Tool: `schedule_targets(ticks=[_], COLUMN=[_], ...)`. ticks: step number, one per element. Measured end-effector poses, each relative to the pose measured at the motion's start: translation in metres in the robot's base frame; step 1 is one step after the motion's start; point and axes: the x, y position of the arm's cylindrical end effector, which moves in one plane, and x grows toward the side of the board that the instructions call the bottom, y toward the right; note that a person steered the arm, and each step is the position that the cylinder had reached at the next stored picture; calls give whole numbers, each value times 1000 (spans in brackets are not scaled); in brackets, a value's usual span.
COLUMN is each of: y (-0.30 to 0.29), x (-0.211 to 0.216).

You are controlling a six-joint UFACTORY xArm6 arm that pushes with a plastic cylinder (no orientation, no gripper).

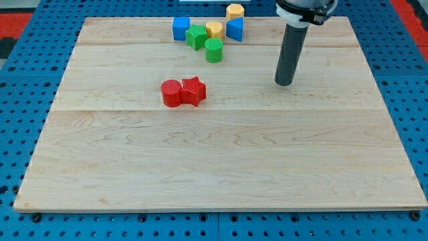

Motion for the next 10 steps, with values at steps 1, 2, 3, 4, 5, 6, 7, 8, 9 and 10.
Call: schedule_targets(ticks=[1, 2, 3, 4, 5, 6, 7, 8, 9, 10], y=[0, 0, 0, 0, 0, 0, 0, 0, 0, -2], x=[-24, -51, -74, -91, -107, -123, -142, -159, -175, -174])
